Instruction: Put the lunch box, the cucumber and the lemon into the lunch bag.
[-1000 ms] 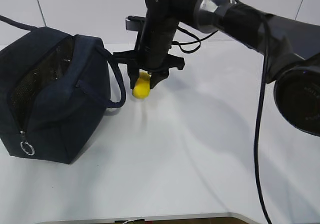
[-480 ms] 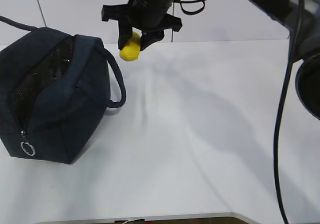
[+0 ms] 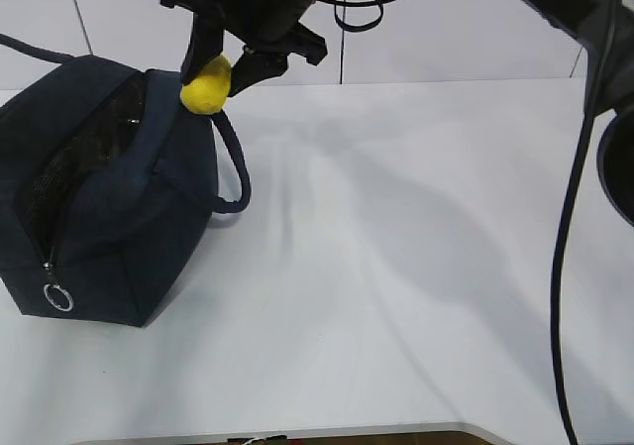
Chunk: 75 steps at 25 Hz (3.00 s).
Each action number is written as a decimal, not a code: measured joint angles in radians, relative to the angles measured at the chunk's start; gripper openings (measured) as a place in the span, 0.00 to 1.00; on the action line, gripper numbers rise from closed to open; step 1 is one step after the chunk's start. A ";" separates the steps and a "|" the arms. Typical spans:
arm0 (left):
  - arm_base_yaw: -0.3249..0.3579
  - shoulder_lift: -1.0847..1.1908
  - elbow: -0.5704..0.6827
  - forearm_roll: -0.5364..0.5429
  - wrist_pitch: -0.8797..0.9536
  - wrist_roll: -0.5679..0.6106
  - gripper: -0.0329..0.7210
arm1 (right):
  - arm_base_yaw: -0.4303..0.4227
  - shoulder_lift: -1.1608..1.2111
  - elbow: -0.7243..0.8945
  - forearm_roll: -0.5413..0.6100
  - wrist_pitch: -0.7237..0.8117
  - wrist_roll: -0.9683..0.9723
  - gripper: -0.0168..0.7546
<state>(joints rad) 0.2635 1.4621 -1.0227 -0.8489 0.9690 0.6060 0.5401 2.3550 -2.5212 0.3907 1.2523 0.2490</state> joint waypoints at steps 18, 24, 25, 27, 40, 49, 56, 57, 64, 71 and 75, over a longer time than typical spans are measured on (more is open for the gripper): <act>-0.044 0.002 0.000 -0.157 0.047 0.044 0.04 | 0.085 0.024 0.000 0.257 0.000 -0.174 0.49; -0.046 0.002 0.000 -0.181 0.055 0.052 0.04 | 0.104 0.062 0.000 0.134 0.000 -0.182 0.49; -0.046 0.002 0.000 -0.181 0.058 0.054 0.04 | 0.104 0.067 0.000 0.122 0.000 -0.182 0.49; -0.046 0.002 0.000 -0.187 0.060 0.057 0.04 | 0.104 0.074 0.000 0.106 0.000 -0.182 0.49; -0.046 0.002 0.000 -0.195 0.076 0.059 0.04 | 0.104 0.106 0.000 0.106 0.000 -0.209 0.57; -0.046 0.002 0.000 -0.195 0.076 0.067 0.04 | 0.104 0.106 0.000 0.136 0.000 -0.232 0.60; -0.046 0.002 0.000 -0.169 0.073 0.073 0.04 | 0.104 0.106 -0.090 0.142 0.000 -0.235 0.60; -0.046 0.002 0.000 -0.162 0.071 0.073 0.04 | 0.104 0.106 -0.111 0.142 0.000 -0.235 0.60; -0.053 0.008 0.000 -0.129 0.054 0.073 0.04 | 0.104 0.074 -0.198 0.062 0.002 -0.235 0.60; -0.052 0.010 0.000 -0.128 0.053 0.073 0.04 | 0.104 0.026 -0.179 -0.095 0.006 -0.231 0.60; -0.052 0.010 0.000 -0.128 0.053 0.073 0.04 | 0.104 0.022 -0.162 -0.112 0.008 -0.238 0.60</act>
<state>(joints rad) 0.2120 1.4722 -1.0227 -0.9772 1.0220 0.6793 0.6444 2.3774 -2.6836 0.2782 1.2600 0.0111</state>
